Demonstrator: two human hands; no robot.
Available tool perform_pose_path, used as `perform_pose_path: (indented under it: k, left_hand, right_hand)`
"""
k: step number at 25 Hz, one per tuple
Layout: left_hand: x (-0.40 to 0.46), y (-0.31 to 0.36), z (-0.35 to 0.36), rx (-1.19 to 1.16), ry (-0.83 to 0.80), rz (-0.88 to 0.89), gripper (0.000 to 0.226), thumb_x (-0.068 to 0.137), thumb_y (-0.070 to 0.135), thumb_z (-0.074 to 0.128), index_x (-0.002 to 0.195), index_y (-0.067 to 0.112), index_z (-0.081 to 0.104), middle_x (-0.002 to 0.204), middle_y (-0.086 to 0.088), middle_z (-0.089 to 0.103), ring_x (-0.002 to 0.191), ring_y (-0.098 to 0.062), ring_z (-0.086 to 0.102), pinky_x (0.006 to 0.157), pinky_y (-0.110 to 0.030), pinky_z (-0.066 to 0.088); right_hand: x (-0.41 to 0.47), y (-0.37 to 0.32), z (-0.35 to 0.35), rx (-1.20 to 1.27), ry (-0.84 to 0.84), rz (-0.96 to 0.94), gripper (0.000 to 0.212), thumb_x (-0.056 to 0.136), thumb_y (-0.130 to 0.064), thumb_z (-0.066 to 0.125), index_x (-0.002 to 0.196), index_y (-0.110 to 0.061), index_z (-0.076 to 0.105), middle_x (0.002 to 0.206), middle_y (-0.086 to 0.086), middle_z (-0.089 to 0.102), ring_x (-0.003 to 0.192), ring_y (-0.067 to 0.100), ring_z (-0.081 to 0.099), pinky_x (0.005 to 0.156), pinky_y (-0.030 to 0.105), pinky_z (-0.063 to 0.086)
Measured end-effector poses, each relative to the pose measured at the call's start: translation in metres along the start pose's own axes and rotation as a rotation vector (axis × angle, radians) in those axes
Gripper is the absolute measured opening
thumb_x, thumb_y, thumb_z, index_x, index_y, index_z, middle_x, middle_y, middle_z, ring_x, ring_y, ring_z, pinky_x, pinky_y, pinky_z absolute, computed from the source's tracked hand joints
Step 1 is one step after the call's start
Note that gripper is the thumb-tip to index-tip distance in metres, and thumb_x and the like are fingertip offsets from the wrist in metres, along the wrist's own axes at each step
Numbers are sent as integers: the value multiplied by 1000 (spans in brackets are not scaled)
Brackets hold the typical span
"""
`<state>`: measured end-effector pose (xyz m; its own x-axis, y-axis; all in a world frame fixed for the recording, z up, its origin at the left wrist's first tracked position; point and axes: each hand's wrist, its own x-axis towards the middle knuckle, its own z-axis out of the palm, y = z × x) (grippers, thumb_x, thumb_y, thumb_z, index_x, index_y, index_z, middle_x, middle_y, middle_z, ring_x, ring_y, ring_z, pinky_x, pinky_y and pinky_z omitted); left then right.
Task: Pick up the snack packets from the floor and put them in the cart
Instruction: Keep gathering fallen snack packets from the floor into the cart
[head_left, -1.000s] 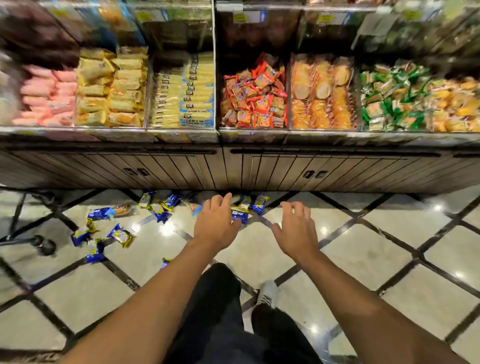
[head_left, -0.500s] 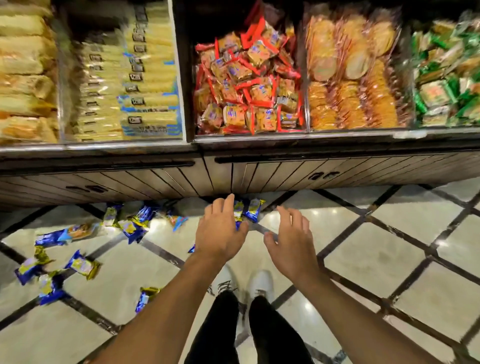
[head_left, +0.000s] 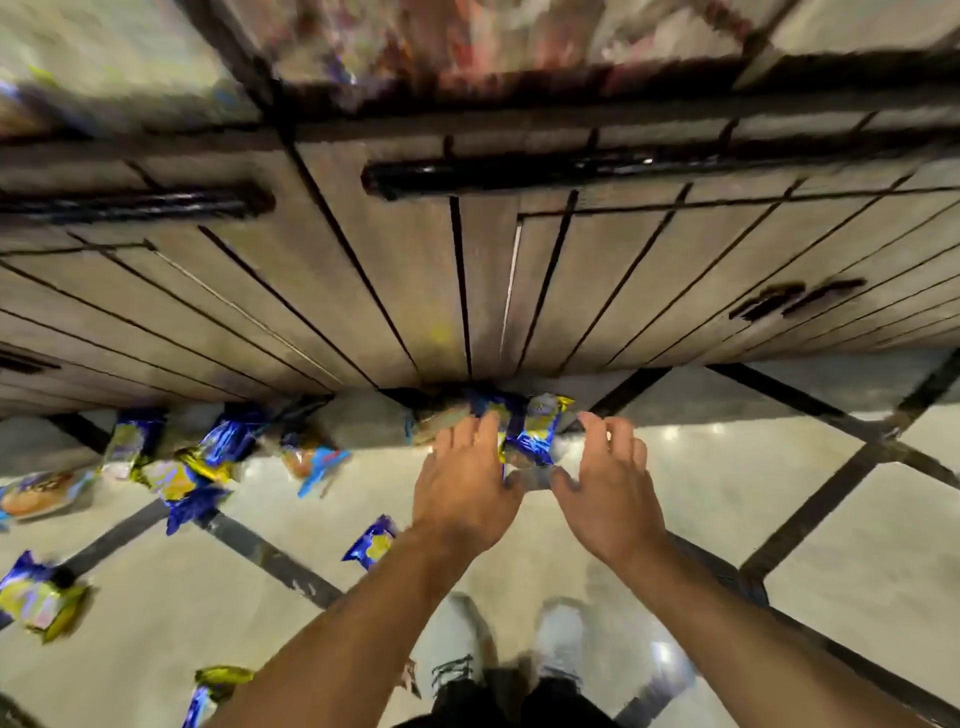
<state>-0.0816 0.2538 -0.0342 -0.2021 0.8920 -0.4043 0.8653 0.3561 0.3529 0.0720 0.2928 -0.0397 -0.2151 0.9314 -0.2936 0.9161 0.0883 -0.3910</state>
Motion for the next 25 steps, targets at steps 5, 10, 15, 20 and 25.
perform_pose_path:
  k: [5, 10, 15, 20, 25]
  left_hand:
    - [86, -35, 97, 183, -10, 135, 72, 91, 46, 51, 152, 21, 21, 143, -4, 38, 128, -28, 37, 102, -40, 38]
    - [143, -59, 156, 226, -119, 27, 56, 94, 48, 49, 142, 21, 38, 136, -13, 53, 123, -35, 50, 98, -40, 40]
    - [175, -67, 189, 191, -155, -15, 59, 97, 55, 44, 144, 21, 37, 151, -9, 36, 138, -30, 38, 103, -40, 40]
    - [198, -84, 209, 196, -76, -28, 98, 84, 64, 59, 154, 16, 11, 154, -8, 15, 141, -30, 18, 111, -43, 32]
    - [212, -79, 217, 144, -87, -90, 106, 78, 60, 68, 154, 14, 10, 152, -8, 27, 138, -31, 25, 110, -39, 31]
  right_hand:
    - [64, 53, 111, -58, 7, -50, 65, 83, -35, 65, 139, -15, 41, 133, 9, 40, 117, 32, 43, 90, 42, 48]
    - [117, 81, 169, -152, -66, 28, 47, 90, -43, 55, 125, -13, 44, 126, 13, 41, 117, 31, 40, 93, 42, 45]
    - [153, 96, 200, -47, -132, 155, 69, 91, -49, 52, 147, -20, 25, 145, 14, 25, 126, 36, 36, 100, 45, 43]
    - [182, 98, 226, 183, -182, 347, 91, 81, -57, 65, 149, -24, 13, 146, 14, 21, 130, 45, 37, 104, 46, 41]
    - [191, 96, 241, 241, -179, 415, 95, 77, -57, 69, 144, -27, 7, 138, 16, 32, 126, 43, 45, 102, 48, 43]
